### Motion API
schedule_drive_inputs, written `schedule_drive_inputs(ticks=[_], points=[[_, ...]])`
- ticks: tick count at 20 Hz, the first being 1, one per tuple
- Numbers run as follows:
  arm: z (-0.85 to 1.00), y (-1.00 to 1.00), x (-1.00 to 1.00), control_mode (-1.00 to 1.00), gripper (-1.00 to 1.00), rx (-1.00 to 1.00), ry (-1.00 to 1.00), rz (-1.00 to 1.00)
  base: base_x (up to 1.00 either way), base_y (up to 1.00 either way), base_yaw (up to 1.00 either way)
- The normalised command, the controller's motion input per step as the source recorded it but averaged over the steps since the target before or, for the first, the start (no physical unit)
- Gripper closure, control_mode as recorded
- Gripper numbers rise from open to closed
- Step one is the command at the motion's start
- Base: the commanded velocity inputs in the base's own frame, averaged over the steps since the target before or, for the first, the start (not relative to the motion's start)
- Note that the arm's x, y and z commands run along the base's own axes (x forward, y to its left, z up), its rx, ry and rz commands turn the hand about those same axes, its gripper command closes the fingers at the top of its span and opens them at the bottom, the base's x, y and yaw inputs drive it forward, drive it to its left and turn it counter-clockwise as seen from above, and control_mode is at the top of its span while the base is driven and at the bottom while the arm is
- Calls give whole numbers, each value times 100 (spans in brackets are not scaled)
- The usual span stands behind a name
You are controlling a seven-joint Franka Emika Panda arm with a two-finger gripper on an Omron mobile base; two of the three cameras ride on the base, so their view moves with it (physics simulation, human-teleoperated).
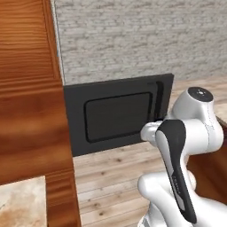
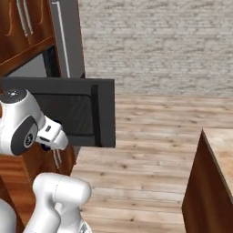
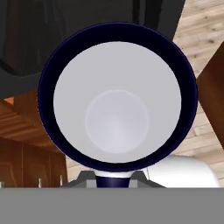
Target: Pick the mug from the counter and place it inside the microwave. Then close the microwave.
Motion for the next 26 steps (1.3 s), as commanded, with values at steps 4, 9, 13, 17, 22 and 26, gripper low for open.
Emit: schedule_drive_inputs(ticks=[4, 9, 13, 17, 22, 26], points=[[0, 0, 0, 100, 100, 0, 0, 0, 20, -95, 3], [0, 0, 0, 100, 100, 0, 0, 0, 23, -100, 0], [0, 0, 0, 100, 100, 0, 0, 0, 52, -84, 1], [0, 0, 0, 100, 100, 0, 0, 0, 97, -49, 5], [0, 0, 0, 100, 100, 0, 0, 0, 100, -33, 6], [0, 0, 0, 100, 100, 0, 0, 0, 100, -19, 18]])
